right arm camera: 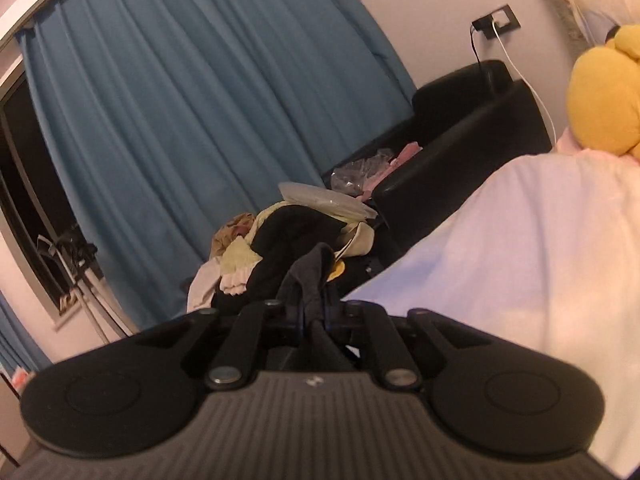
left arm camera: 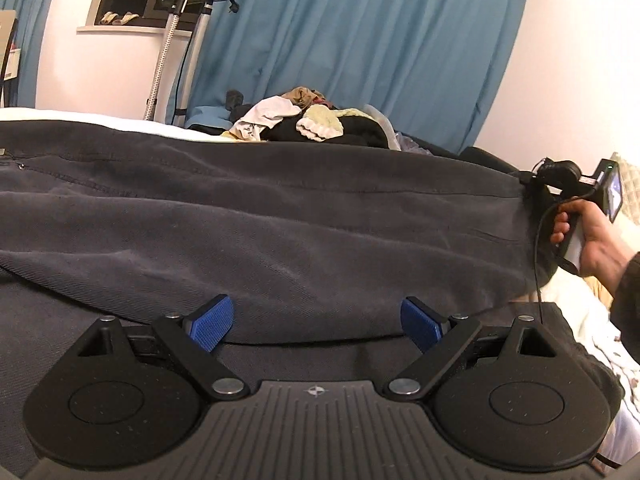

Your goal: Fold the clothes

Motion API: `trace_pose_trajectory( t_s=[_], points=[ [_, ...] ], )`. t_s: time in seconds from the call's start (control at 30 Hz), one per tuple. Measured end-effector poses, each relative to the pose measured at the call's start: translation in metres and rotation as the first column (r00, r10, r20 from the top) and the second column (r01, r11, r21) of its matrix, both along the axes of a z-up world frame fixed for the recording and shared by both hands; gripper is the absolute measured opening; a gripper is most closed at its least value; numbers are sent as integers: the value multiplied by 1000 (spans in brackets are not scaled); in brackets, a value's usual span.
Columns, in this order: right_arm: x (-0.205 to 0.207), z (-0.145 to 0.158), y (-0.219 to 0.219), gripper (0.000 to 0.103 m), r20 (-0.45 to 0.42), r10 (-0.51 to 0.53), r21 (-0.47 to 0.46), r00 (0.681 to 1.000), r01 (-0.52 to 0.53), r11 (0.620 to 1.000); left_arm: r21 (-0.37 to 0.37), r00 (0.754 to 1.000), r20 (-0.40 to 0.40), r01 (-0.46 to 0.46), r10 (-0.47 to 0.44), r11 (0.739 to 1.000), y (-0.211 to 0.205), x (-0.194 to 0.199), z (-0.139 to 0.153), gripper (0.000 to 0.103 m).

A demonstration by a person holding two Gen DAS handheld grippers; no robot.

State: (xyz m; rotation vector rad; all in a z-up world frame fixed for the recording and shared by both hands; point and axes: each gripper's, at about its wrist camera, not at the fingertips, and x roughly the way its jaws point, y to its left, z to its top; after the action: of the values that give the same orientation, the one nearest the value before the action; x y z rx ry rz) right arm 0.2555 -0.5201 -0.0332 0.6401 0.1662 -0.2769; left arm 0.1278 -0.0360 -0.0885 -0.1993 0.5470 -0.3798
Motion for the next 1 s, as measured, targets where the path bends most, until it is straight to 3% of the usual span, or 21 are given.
trace_pose_trajectory(
  t_s=[0.03,0.1,0.23,0.37,0.5,0.6,0.73,0.83,0.93,1.0],
  points=[
    [5,-5,1,24,-9,-7,-8,1000,7,1000,-3,1000,-2,-2,2,1000,0,1,-2,93],
    [8,-19,3,49,-31,-25,-18,999,24,1000,0,1000,-9,-6,6,1000,0,4,-4,93],
    [-4,-47,-5,57,-60,-17,46,998,20,999,2,1000,-8,-6,6,1000,0,6,-5,93],
    [-40,-48,4,71,-91,-69,8,993,70,998,5,1000,-7,-7,7,1000,-1,8,-6,93],
    [-75,-45,6,73,-187,-233,81,954,252,964,-7,1000,-4,-21,21,1000,5,1,1,93],
    [-94,-48,8,78,-246,-295,160,923,339,927,-16,999,0,-33,33,999,10,-5,6,93],
    [-100,-63,9,77,-287,-245,177,926,303,937,-20,999,-3,-40,40,999,12,-7,7,93],
    [-90,-85,4,76,-309,-166,292,936,259,921,1,999,-1,-41,41,999,11,-4,5,93],
    [-77,-90,3,62,-283,-131,258,950,207,944,16,999,6,-41,41,999,9,-2,3,93],
    [-70,-90,5,42,-276,-105,216,955,168,962,24,999,15,-35,35,999,7,-2,2,93]
  ],
)
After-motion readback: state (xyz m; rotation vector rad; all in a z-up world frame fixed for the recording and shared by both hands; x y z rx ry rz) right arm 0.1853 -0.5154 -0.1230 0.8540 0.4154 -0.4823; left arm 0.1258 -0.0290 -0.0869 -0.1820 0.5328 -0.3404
